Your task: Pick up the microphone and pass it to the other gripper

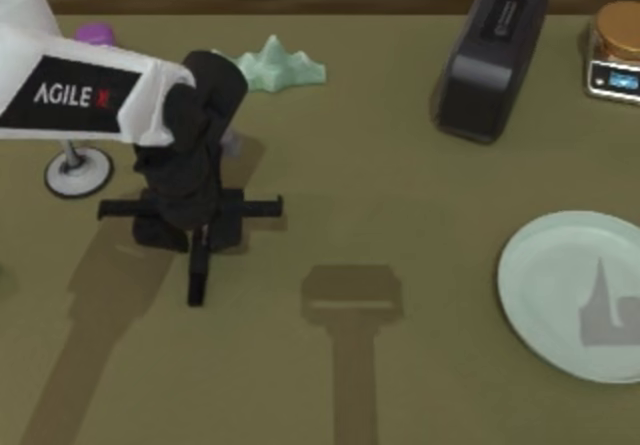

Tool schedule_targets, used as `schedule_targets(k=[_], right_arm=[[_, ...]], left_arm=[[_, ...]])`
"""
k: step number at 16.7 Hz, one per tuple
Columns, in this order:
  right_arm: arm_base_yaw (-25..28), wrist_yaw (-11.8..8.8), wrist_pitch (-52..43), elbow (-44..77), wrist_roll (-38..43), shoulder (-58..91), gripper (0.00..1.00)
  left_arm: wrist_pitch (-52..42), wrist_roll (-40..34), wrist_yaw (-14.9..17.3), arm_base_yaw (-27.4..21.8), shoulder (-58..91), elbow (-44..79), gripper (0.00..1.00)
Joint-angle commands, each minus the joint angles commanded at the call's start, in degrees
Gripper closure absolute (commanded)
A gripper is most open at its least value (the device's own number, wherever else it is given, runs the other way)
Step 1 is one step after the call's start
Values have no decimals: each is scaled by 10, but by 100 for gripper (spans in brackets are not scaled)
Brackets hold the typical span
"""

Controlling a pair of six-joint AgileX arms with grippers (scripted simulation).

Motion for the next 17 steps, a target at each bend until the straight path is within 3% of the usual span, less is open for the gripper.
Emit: schedule_targets(k=[3,7,17], right_arm=[[0,0,0,0,0,0,0],[0,0,0,0,0,0,0],[0,0,0,0,0,0,0]], left_arm=[[-4,4,2,-2,-33,11,100],[81,26,30,-2,-46,-6,100],[527,134,173,10,-135,-136,100]])
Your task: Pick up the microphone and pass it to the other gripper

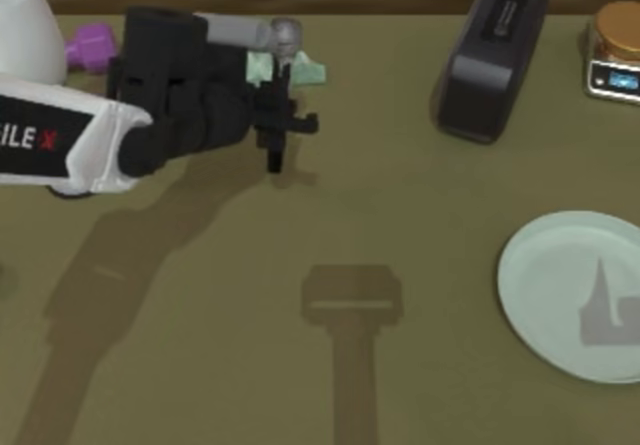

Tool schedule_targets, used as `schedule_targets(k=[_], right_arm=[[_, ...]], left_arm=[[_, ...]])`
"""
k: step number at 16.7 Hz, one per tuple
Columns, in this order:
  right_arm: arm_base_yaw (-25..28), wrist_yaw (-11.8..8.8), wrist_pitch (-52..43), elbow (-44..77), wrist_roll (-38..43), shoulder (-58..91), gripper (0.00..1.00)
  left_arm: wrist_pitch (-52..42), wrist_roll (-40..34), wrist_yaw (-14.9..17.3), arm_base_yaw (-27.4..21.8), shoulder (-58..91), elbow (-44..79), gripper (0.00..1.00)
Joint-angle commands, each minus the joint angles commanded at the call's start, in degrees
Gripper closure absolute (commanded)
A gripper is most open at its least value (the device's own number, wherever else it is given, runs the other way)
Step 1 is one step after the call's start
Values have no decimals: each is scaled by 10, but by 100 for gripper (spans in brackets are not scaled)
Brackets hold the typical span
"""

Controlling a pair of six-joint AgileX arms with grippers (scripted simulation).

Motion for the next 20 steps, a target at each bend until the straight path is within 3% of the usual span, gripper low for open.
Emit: schedule_targets(k=[5,10,16,20], right_arm=[[0,0,0,0,0,0,0],[0,0,0,0,0,0,0],[0,0,0,0,0,0,0],[0,0,0,0,0,0,0]], left_arm=[[230,55,70,8,-64,-67,100],[324,85,104,13,-106,-98,100],[319,86,94,1,-114,-99,100],[287,90,23,-64,-181,-121,100]])
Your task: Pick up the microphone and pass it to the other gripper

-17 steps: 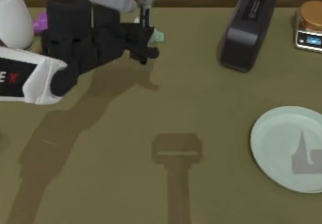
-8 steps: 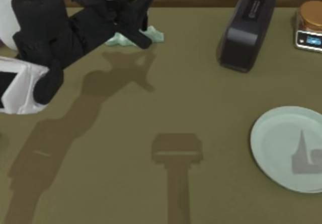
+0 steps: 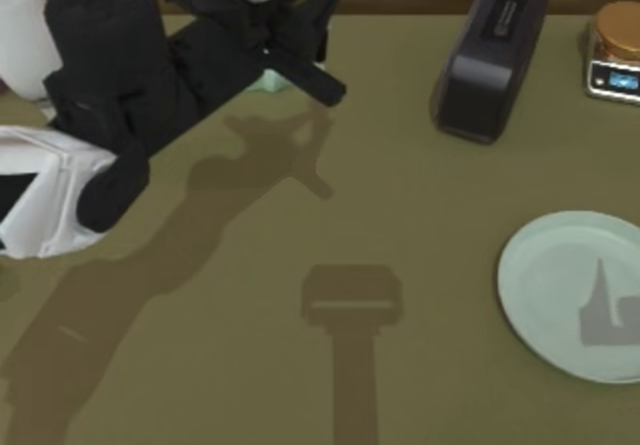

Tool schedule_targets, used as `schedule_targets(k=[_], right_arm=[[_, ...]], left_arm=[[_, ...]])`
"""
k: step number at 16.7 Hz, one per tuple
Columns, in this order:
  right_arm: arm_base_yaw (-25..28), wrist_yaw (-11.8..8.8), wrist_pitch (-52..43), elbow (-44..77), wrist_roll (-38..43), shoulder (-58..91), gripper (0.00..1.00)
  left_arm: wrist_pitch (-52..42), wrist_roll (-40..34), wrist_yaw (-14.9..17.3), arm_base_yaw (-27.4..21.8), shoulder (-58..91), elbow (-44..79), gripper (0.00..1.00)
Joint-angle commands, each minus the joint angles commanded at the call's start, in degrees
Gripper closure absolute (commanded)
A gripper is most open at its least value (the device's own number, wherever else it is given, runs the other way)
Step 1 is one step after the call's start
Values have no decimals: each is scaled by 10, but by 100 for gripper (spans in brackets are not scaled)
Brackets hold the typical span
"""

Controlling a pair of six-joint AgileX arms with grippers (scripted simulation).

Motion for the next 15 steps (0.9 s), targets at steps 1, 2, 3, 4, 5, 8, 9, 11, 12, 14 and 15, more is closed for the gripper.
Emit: schedule_targets(k=[1,2,3,4,5,8,9,11,12,14,15], right_arm=[[0,0,0,0,0,0,0],[0,0,0,0,0,0,0],[0,0,0,0,0,0,0],[0,0,0,0,0,0,0],[0,0,0,0,0,0,0],[0,0,0,0,0,0,0],[0,0,0,0,0,0,0],[0,0,0,0,0,0,0],[0,0,0,0,0,0,0],[0,0,0,0,0,0,0],[0,0,0,0,0,0,0]], left_arm=[[-10,1,-23,-20,-21,-7,100],[-20,1,-45,-40,-41,-13,100],[-28,2,-63,-57,-59,-19,100],[-34,2,-76,-69,-73,-22,100],[-38,2,-83,-76,-80,-25,100],[-38,2,-85,-78,-81,-25,100],[-37,3,-83,-76,-79,-22,100],[-38,2,-84,-77,-80,-24,100],[-38,2,-84,-78,-81,-25,100],[-38,2,-85,-78,-81,-25,100],[-38,2,-85,-78,-81,-25,100]])
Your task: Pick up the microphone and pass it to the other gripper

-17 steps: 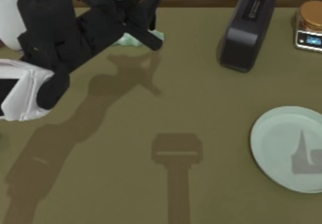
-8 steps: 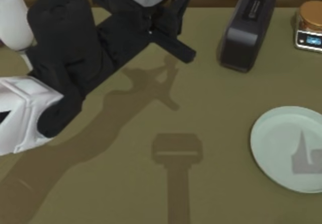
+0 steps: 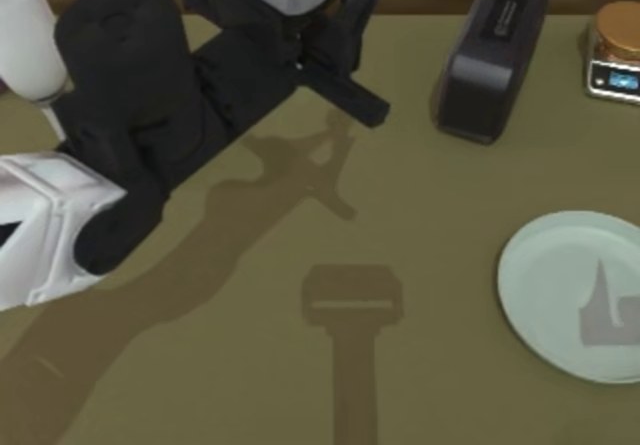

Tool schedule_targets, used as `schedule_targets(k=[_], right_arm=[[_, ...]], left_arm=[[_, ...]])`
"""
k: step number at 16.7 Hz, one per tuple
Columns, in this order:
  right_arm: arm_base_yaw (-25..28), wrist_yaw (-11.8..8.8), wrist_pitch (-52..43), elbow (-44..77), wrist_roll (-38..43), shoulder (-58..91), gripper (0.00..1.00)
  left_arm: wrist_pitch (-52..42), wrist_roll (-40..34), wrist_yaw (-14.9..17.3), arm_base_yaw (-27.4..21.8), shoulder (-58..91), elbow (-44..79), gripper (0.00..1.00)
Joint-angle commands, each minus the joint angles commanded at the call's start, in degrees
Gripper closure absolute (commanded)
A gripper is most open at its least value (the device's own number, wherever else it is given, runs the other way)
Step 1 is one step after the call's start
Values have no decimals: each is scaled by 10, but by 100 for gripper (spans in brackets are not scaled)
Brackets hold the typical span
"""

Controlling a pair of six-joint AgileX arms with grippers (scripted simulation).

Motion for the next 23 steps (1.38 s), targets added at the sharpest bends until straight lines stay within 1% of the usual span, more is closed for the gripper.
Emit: schedule_targets(k=[2,5,8,15,18,21,23], right_arm=[[7,2,3,6,-1,7,0],[54,13,27,44,-5,63,0],[130,34,70,110,-8,173,0],[334,91,206,310,-9,499,0],[404,110,249,375,-12,605,0],[447,122,271,411,-14,668,0],[457,125,275,418,-15,682,0]], left_arm=[[0,0,0,0,0,0,100],[0,0,0,0,0,0,100],[0,0,0,0,0,0,100],[0,0,0,0,0,0,100],[0,0,0,0,0,0,100],[0,0,0,0,0,0,100],[0,0,0,0,0,0,100]])
